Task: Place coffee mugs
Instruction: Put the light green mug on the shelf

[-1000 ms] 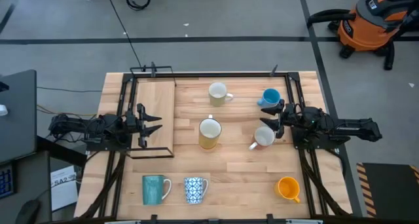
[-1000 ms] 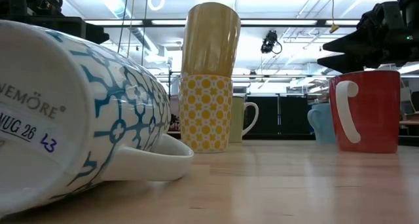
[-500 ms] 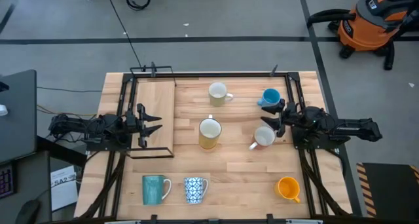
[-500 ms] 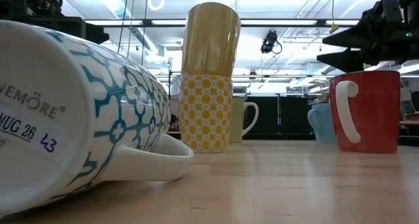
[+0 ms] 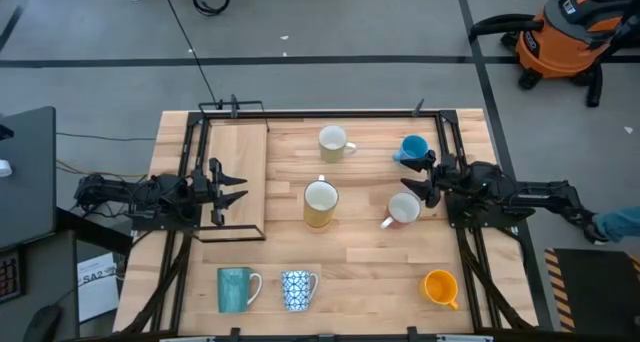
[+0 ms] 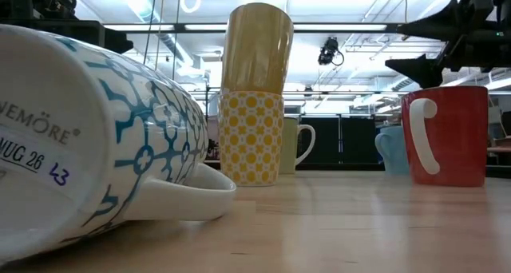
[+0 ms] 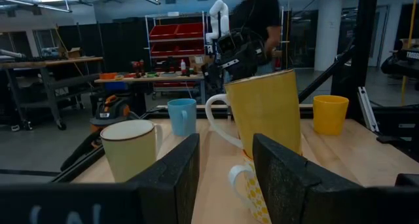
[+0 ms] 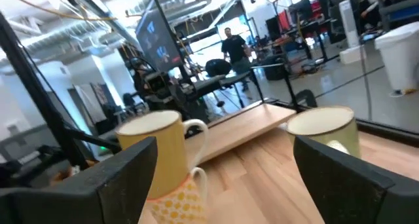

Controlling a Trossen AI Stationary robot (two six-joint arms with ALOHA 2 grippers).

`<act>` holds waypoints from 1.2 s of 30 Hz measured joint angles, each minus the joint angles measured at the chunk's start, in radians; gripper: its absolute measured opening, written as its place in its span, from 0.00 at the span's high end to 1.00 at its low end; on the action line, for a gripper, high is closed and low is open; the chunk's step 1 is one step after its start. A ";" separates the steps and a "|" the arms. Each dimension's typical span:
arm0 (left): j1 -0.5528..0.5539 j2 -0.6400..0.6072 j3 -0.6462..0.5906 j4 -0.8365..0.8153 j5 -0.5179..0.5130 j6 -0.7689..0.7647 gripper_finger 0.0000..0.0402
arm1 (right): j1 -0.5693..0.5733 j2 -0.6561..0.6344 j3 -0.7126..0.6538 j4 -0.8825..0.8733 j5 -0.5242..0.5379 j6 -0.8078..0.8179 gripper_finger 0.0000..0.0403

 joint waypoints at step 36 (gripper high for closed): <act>0.000 0.000 0.000 0.000 0.000 0.000 0.63 | -0.207 0.906 0.517 0.037 0.267 -0.464 0.10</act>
